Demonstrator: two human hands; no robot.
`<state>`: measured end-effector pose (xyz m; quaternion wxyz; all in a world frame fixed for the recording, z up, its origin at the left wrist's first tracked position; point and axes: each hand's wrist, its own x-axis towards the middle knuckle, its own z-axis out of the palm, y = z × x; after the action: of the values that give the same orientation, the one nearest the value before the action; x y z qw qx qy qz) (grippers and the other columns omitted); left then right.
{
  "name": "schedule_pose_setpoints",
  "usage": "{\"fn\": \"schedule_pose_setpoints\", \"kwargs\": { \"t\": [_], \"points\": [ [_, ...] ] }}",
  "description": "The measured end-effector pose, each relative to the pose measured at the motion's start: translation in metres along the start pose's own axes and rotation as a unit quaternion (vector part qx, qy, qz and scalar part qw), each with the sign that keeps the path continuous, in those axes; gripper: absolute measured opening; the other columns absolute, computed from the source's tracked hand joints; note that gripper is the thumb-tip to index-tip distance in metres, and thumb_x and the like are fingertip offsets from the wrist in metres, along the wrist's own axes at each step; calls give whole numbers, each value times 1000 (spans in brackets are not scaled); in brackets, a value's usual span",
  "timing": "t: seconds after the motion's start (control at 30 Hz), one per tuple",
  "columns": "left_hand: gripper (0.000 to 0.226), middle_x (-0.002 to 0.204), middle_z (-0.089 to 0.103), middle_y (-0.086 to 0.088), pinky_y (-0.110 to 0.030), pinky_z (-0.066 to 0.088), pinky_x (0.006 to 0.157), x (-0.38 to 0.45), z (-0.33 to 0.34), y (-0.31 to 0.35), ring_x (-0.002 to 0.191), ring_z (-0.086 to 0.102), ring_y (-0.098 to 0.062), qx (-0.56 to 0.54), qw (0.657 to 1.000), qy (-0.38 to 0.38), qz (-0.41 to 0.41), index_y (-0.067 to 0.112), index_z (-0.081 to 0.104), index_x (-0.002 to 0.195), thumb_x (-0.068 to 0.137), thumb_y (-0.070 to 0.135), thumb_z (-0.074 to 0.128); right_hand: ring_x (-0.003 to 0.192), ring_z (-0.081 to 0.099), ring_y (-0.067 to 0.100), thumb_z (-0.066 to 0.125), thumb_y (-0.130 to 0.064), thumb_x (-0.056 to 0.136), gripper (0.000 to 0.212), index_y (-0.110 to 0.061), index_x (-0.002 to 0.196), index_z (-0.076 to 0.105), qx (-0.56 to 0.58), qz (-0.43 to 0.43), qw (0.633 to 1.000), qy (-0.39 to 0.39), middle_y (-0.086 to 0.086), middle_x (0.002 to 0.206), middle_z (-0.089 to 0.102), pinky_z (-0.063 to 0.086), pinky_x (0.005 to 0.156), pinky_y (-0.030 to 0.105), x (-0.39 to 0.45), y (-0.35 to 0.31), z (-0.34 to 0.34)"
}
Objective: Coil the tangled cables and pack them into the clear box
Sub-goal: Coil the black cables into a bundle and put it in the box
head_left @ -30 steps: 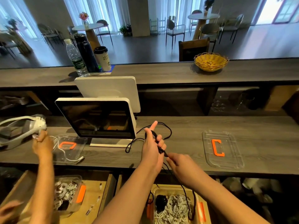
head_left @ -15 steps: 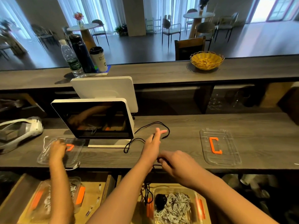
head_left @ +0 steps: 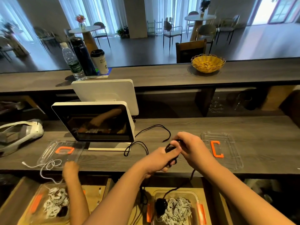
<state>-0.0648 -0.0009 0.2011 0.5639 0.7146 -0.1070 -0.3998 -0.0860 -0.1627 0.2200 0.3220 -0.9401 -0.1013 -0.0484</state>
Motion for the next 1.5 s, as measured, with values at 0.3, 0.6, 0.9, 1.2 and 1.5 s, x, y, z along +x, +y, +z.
{"fn": "schedule_pose_setpoints", "kwargs": {
  "t": [0.3, 0.6, 0.9, 1.2, 1.5],
  "points": [
    [37, 95, 72, -5, -28, 58, 77, 0, 6, 5, 78, 67, -15, -69, 993, 87, 45, 28, 57, 130, 105, 46, 37, 70, 60, -2, 56, -33, 98, 11, -26, 90, 60, 121, 81, 987, 69, -9, 77, 66, 46, 60, 17, -3, 5, 3],
    [43, 128, 68, -9, -39, 48, 103, 5, 13, 11, 121, 64, -18, -361, 923, 98, 93, 35, 62, 132, 104, 48, 32, 75, 62, 3, 47, -30, 103, 26, -29, 84, 64, 190, 109, 975, 44, -5, 77, 68, 50, 68, 27, -7, 4, 12],
    [45, 89, 68, -7, -37, 45, 96, 23, 18, 9, 88, 61, -18, -549, 808, 168, 130, 28, 61, 133, 104, 50, 35, 75, 60, -1, 45, -29, 104, 25, -30, 89, 65, 185, 145, 971, -47, -12, 79, 66, 46, 66, 23, -12, 0, 32],
    [43, 66, 48, 3, -22, 28, 52, 29, 2, 8, 53, 33, -7, -531, 785, 283, 148, 30, 59, 131, 105, 51, 32, 84, 63, 20, 40, -31, 105, 26, -18, 106, 63, 68, 124, 981, -134, 3, 92, 68, 49, 75, 36, -23, -3, 51],
    [37, 71, 40, 4, -23, 27, 54, 27, 7, 4, 57, 30, -6, -251, 885, 350, 176, 45, 62, 122, 103, 53, 32, 76, 61, 24, 44, -35, 100, 25, -18, 94, 61, 11, 81, 984, -158, 6, 86, 67, 53, 73, 47, -28, -13, 40]
  ]
}}
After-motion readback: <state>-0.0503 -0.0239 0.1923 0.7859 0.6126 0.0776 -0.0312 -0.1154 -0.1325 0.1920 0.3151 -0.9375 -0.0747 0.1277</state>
